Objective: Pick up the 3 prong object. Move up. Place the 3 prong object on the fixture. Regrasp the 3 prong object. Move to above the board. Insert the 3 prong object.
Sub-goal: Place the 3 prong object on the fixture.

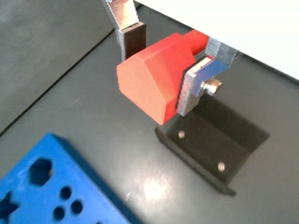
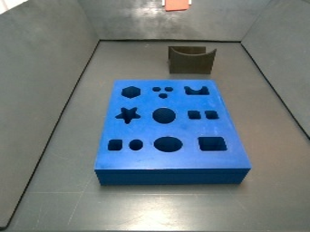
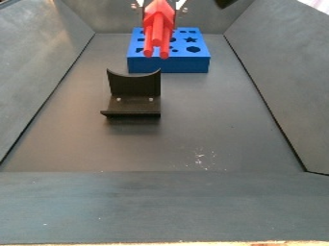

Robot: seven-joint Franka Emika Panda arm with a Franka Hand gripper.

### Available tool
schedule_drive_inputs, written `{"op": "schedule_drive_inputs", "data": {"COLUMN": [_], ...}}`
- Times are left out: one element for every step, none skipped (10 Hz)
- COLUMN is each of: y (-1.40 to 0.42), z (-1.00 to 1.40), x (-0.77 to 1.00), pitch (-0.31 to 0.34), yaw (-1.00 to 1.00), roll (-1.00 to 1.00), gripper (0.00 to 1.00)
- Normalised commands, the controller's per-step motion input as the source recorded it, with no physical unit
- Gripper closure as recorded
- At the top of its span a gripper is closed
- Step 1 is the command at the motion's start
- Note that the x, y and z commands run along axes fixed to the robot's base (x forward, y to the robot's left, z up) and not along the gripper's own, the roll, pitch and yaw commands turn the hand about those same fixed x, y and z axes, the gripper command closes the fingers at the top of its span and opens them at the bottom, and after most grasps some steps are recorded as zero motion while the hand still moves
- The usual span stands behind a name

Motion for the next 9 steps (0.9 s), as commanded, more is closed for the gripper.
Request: {"op": "schedule_drive_inputs", "data": {"y": [0.05,0.05,0.05,0.05,0.05,0.04,0.03,0.04,0.13], "z": [-0.01,-0.02,-0.02,-0.02,-0.02,-0.01,-0.01,-0.01,-1.0], "x": [0.78,0.74,0.62,0.57,0.48,0.41,0.33,0.25,0.16], "pitch": [0.102,0.108,0.085,0.076,0.062,0.056,0.045,0.039,0.15], "yaw": [-0.11,-0.12,-0.11,-0.11,-0.11,-0.1,-0.09,-0.08,0.11], "roll": [-1.0,-1.0,-0.73,-0.62,-0.39,-0.26,-0.2,-0.18,-1.0], "gripper": [1.0,1.0,1.0,1.0,1.0,1.0,1.0,1.0,1.0]}}
